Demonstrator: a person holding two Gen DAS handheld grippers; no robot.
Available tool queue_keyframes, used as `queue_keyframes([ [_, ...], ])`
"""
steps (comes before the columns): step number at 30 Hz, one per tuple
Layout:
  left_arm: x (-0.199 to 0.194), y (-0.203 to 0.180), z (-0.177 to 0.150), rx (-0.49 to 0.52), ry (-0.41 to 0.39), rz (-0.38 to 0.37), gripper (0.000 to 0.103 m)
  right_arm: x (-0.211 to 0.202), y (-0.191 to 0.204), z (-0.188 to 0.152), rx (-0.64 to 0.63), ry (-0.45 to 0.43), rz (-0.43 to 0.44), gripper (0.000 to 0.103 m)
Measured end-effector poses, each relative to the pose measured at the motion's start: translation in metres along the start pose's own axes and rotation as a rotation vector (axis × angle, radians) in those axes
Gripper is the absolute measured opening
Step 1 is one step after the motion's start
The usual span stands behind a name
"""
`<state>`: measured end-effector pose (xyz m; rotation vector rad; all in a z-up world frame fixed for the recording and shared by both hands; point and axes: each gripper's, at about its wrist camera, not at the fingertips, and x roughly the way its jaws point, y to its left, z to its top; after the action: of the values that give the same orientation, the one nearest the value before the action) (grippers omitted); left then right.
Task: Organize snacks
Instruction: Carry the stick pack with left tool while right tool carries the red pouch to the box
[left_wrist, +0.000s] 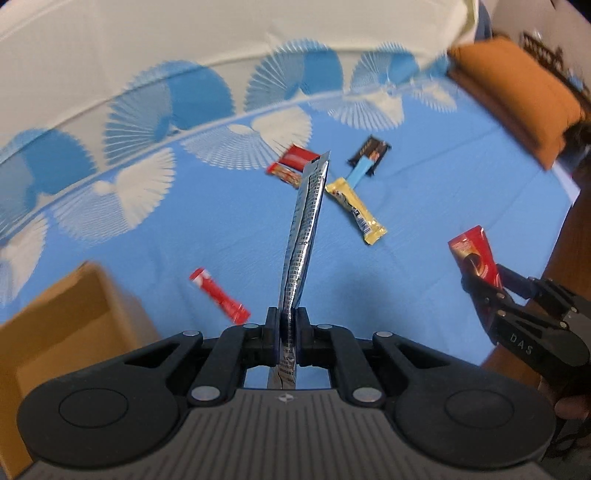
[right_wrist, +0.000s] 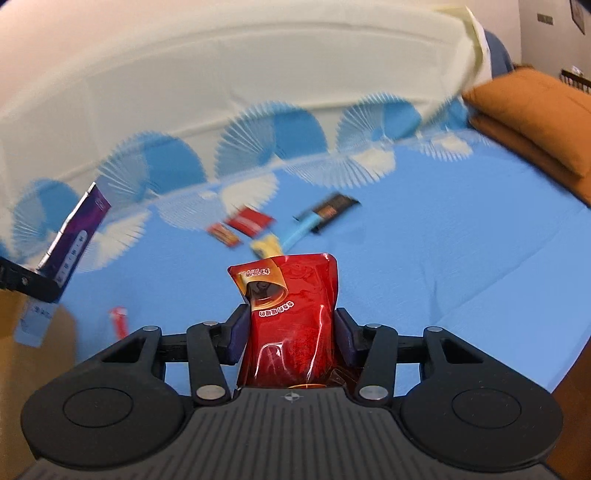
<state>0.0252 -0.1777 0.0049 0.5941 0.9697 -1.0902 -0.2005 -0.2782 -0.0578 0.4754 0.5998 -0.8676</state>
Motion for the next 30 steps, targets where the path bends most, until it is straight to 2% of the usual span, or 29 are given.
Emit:
queue_keyframes([
  [6,-0.086,0.012,-0.064,-0.098,-0.077,0.075,0.008,-0.075,0.041,-0.004,-0.059,-0.043,0.120,0.051],
  [12,-0.161,0.027,-0.144,-0.199,-0.150,0.167,0.008,-0.136,0.089,-0.030,-0.160,-0.009,0.270,0.051],
  [15,-0.188,0.037,-0.187,-0.278,-0.158,0.194,0.008,-0.162,0.113,-0.048,-0.220,0.015,0.338,0.051],
  [21,-0.217,0.052,-0.262,-0.401,-0.151,0.235,0.008,-0.203,0.154,-0.080,-0.322,0.064,0.427,0.051],
  [25,-0.227,0.057,-0.289,-0.430,-0.171,0.264,0.008,-0.223,0.172,-0.094,-0.379,0.072,0.441,0.051],
  [30,-0.237,0.057,-0.306,-0.440,-0.193,0.248,0.008,-0.240,0.182,-0.099,-0.412,0.046,0.427,0.051],
])
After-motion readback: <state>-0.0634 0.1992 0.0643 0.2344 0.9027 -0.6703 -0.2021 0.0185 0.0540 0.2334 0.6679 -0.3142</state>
